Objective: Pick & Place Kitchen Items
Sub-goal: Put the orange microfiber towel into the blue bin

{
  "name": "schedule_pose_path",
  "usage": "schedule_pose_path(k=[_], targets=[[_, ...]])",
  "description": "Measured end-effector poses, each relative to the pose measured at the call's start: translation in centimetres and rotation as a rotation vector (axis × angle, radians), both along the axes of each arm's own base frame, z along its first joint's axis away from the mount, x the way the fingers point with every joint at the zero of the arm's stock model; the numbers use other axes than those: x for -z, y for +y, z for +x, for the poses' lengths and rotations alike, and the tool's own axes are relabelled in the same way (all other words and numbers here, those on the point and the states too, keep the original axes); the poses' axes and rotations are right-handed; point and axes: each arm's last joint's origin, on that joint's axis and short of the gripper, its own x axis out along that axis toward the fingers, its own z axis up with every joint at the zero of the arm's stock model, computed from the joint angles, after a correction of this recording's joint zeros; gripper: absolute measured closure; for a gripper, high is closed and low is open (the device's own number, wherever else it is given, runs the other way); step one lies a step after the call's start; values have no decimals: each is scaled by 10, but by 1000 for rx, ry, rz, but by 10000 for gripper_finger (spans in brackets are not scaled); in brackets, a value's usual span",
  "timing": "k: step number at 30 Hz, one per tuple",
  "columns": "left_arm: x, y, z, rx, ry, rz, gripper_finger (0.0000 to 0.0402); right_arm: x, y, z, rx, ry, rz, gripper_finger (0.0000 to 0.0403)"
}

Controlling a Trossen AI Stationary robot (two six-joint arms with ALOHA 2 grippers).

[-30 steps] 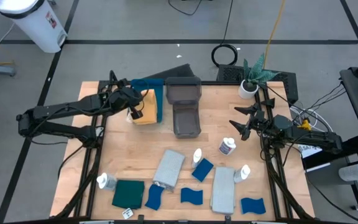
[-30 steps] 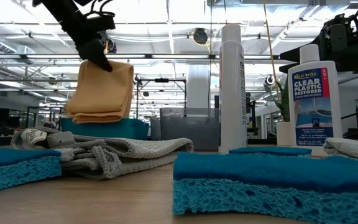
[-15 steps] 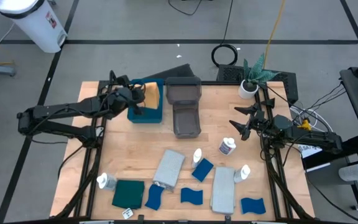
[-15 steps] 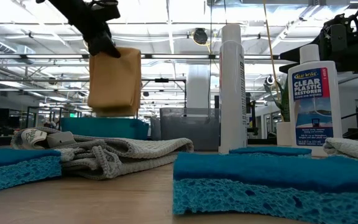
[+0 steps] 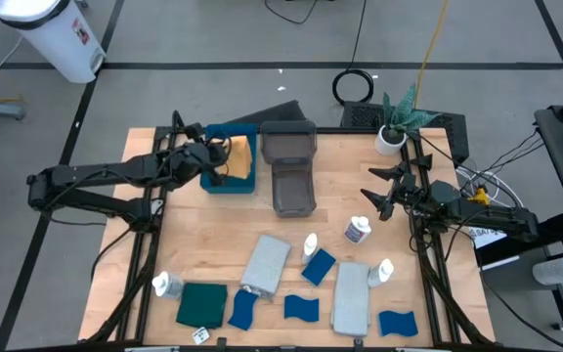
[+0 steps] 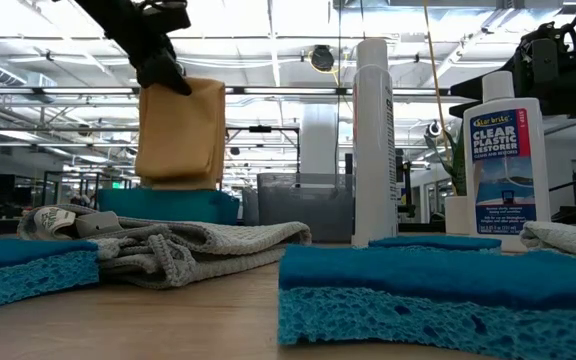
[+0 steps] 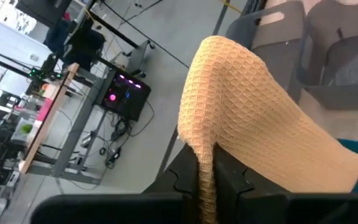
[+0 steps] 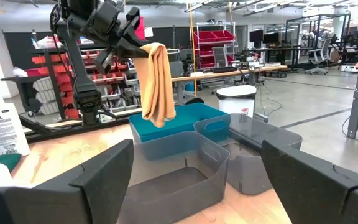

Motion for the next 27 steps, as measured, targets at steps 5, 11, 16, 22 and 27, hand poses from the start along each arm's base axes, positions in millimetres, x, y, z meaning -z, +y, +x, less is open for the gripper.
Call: schedule_pose_path(k=[5, 11, 16, 22, 27], targets=[[-3, -6, 2, 6, 13, 51, 373, 0, 0, 0, 0, 0, 0, 69], [-33, -20, -1, 63, -93, -121, 389, 0, 0, 0, 0, 0, 0, 69], [-41, -33, -8, 158, -89, -419, 386, 0, 0, 0, 0, -1, 0, 69], [-30, -36, -15, 136, -7, -578, 389, 0, 0, 0, 0, 0, 0, 69], [-14, -28, -5, 41, 51, -522, 386, 0, 0, 0, 0, 0, 0, 69]])
